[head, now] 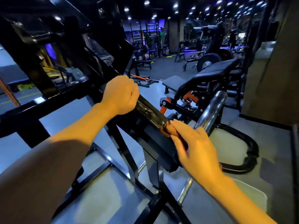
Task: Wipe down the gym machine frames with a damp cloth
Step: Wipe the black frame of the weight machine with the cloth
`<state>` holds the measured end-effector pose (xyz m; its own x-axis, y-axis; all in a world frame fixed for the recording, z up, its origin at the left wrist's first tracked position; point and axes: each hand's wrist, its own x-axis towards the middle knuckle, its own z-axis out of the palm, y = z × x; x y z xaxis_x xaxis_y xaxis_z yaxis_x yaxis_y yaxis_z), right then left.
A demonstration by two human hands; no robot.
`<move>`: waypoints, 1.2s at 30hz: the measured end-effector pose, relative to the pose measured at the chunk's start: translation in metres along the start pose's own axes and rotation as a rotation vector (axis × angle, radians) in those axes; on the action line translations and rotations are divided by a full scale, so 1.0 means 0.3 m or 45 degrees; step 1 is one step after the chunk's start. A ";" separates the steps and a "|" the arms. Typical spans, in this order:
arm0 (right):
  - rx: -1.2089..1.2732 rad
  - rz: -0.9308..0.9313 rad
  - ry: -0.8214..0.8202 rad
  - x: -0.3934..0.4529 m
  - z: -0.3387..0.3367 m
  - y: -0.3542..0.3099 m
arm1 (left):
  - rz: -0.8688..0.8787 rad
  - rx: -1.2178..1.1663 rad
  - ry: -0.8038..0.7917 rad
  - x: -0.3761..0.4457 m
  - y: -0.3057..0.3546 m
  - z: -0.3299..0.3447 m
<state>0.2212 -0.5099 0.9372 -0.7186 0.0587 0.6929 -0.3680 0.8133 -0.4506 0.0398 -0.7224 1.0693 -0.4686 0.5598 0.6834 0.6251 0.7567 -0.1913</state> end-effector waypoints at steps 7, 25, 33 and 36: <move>-0.047 0.158 0.045 0.000 -0.023 0.055 | 0.021 -0.013 0.096 -0.012 -0.025 0.033; -0.155 0.225 0.027 -0.043 -0.022 -0.016 | 0.004 -0.092 0.146 -0.008 -0.042 0.064; -0.226 0.058 -0.018 0.005 0.030 -0.083 | 0.005 -0.121 0.178 -0.010 -0.038 0.059; -0.228 0.130 0.078 -0.037 -0.001 -0.048 | 0.001 -0.134 0.201 -0.014 -0.034 0.058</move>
<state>0.2347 -0.5221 0.9360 -0.7076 0.1765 0.6842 -0.1808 0.8908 -0.4168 0.0246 -0.7265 1.0562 -0.3697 0.4943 0.7868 0.6911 0.7122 -0.1227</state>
